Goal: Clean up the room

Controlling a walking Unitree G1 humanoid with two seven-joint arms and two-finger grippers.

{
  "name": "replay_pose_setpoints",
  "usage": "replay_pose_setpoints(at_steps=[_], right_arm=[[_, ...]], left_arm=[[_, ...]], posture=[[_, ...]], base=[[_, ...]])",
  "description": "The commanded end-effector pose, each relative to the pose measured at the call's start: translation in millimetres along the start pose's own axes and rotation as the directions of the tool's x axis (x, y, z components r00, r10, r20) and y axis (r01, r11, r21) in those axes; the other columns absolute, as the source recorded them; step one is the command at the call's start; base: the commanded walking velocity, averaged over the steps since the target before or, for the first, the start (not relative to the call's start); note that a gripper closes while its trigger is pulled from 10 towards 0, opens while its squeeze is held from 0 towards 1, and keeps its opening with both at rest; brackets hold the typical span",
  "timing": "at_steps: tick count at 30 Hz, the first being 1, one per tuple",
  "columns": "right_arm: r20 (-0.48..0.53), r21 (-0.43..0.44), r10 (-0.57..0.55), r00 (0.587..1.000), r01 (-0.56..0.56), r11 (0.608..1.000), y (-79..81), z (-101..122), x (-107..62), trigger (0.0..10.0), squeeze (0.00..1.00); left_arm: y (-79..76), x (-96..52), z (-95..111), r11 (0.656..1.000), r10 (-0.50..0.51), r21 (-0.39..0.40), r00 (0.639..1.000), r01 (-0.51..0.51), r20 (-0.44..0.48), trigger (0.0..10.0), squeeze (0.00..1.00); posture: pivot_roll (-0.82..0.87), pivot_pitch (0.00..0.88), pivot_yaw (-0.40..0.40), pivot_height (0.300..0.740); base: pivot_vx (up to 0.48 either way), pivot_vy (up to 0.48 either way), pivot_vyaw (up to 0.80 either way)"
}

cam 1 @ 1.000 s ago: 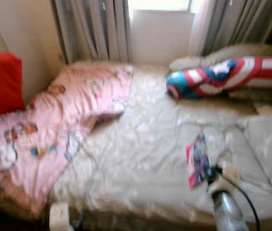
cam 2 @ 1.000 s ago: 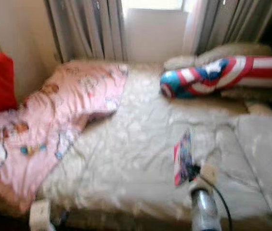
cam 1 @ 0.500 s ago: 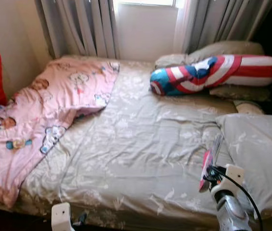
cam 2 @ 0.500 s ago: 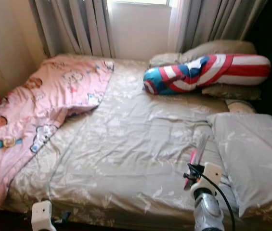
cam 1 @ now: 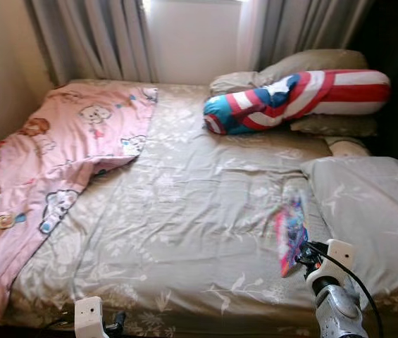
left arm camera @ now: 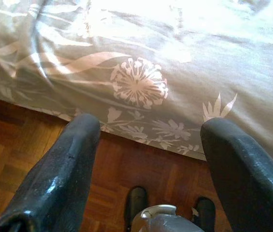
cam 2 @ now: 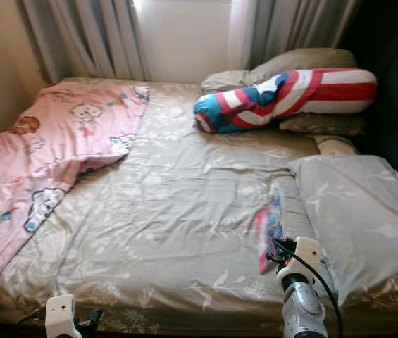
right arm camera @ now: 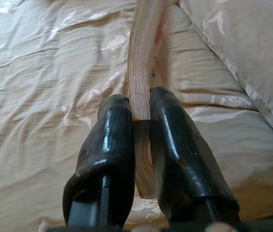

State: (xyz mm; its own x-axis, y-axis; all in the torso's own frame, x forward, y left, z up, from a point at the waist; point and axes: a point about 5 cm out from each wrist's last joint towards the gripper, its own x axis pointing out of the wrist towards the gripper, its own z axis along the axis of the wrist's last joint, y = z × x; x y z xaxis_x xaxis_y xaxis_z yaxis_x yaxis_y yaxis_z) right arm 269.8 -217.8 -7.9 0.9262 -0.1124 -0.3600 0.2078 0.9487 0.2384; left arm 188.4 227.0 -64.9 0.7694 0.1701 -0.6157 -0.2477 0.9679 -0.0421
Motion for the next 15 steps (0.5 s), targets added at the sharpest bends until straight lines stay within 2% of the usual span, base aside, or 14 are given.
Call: replay_pose_setpoints(at_steps=[1, 2, 12, 15], right_arm=[[0.038, -0.008, 0.02, 0.999, -0.02, 1.0, 4.8, 10.8, 5.0, 10.0, 0.0], [0.039, -0.007, 0.019, 0.999, -0.019, 1.0, 4.8, 10.8, 4.9, 10.0, 0.0], [0.044, -0.011, 0.038, 0.998, -0.038, 0.999, 9.6, 11.4, 6.0, 10.0, 0.0], [0.036, -0.004, 0.039, 0.999, -0.039, 0.999, 10.7, 10.9, 6.6, 10.0, 0.0]], left_arm=[[2.1, -1.4, -3.6, 1.0, 0.008, 0.001, 1.0, -0.008, -0.016, 10.0, 0.0], [2.1, -1.4, -3.6, 1.0, 0.008, 0.0, 1.0, -0.008, -0.016, 10.0, 0.0], [3.0, -2.2, -5.7, 1.0, 0.003, -0.016, 1.0, -0.003, -0.025, 10.0, 0.0], [3.1, -2.6, -7.0, 1.0, 0.001, -0.016, 1.0, -0.001, -0.03, 10.0, 0.0]], posture=[[0.0, 0.0, -0.05, 0.74], [0.0, 0.0, -0.05, 0.74], [0.01, 0.0, -0.048, 0.74], [0.01, 0.0, -0.048, 0.74]], base=[[0.0, 0.0, -0.76], [0.0, 0.0, -0.57], [0.0, 0.0, 0.0], [0.263, 0.0, 0.0]])
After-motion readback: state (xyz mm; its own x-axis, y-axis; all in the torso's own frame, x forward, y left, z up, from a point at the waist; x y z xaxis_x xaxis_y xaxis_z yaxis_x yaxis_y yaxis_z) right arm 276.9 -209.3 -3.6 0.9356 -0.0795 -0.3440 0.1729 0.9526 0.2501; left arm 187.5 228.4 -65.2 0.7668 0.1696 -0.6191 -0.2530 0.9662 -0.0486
